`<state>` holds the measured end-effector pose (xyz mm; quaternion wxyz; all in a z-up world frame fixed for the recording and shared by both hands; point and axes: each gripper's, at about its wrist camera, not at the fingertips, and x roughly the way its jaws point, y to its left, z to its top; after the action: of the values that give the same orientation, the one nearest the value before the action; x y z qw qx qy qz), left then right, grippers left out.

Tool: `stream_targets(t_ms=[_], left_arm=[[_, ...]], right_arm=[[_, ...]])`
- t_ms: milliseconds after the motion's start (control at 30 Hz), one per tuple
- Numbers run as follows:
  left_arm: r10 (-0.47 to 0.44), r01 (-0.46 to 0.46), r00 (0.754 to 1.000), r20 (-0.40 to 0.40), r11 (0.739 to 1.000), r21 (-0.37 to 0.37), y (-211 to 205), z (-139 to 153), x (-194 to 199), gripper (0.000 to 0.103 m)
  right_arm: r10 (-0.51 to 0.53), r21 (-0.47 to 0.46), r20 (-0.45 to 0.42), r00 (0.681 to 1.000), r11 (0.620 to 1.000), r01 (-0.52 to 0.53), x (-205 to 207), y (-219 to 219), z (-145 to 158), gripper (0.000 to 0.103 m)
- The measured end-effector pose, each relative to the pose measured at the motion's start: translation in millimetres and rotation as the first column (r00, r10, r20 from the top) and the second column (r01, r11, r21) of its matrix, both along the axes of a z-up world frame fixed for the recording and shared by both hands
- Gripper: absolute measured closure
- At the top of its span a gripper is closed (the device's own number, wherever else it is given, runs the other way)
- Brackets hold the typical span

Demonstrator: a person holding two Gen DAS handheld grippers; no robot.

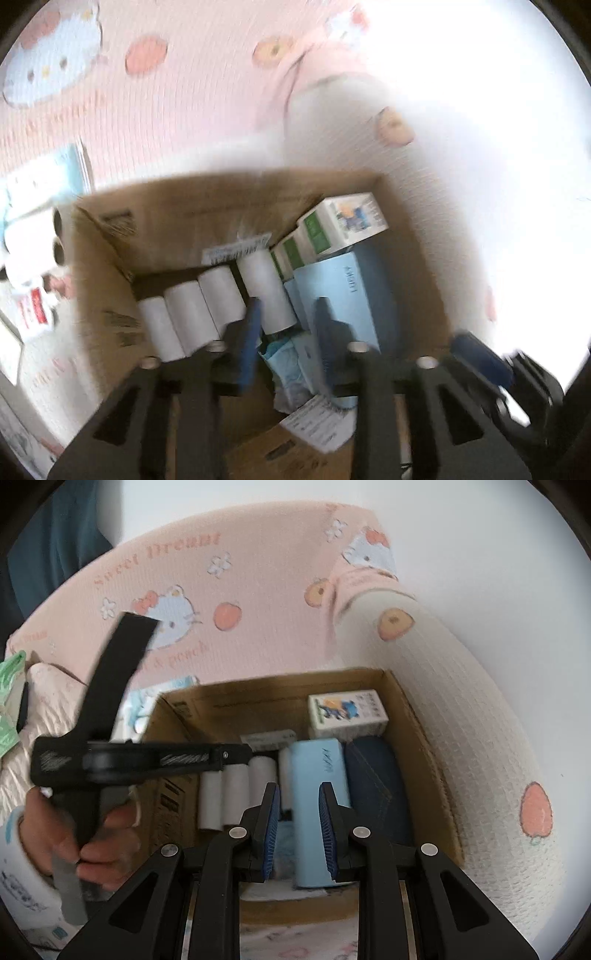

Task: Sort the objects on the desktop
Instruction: 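Open the left gripper to release the tube beside the other tubes, then move both tools back from the box toward the pile of tubes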

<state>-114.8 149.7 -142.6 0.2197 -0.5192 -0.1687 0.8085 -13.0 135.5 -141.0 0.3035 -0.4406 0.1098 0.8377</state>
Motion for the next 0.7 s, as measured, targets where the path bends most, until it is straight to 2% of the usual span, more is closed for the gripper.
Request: stream_targets(t_ms=[67, 133, 200, 333, 500, 700], left_arm=[[-0.011, 0.010, 0.998, -0.057, 1.000, -0.017, -7, 16, 8, 0.055], [-0.021, 0.016, 0.996, -0.086, 0.998, -0.061, -18, 25, 17, 0.054], [-0.022, 0.013, 0.993, -0.113, 0.997, -0.079, -12, 27, 13, 0.054], [-0.032, 0.009, 0.980, -0.195, 0.993, -0.116, -40, 48, 47, 0.054], [-0.039, -0.004, 0.961, -0.274, 0.988, -0.154, -68, 43, 76, 0.054], [-0.064, -0.005, 0.959, -0.274, 0.970, -0.243, -98, 18, 94, 0.054]], right_arm=[[0.016, 0.015, -0.032, 0.999, 1.000, -0.015, -5, -8, 3, 0.084], [0.034, 0.031, -0.054, 0.998, 0.999, -0.032, -11, -17, 7, 0.084], [0.052, 0.040, -0.078, 0.996, 0.998, -0.049, -18, -26, 9, 0.084], [0.089, 0.054, -0.126, 0.988, 0.995, -0.083, -32, -46, 11, 0.084], [0.125, 0.043, -0.149, 0.981, 0.992, -0.119, -48, -69, 4, 0.084], [0.169, 0.000, -0.145, 0.975, 0.985, -0.171, -78, -90, -1, 0.084]])
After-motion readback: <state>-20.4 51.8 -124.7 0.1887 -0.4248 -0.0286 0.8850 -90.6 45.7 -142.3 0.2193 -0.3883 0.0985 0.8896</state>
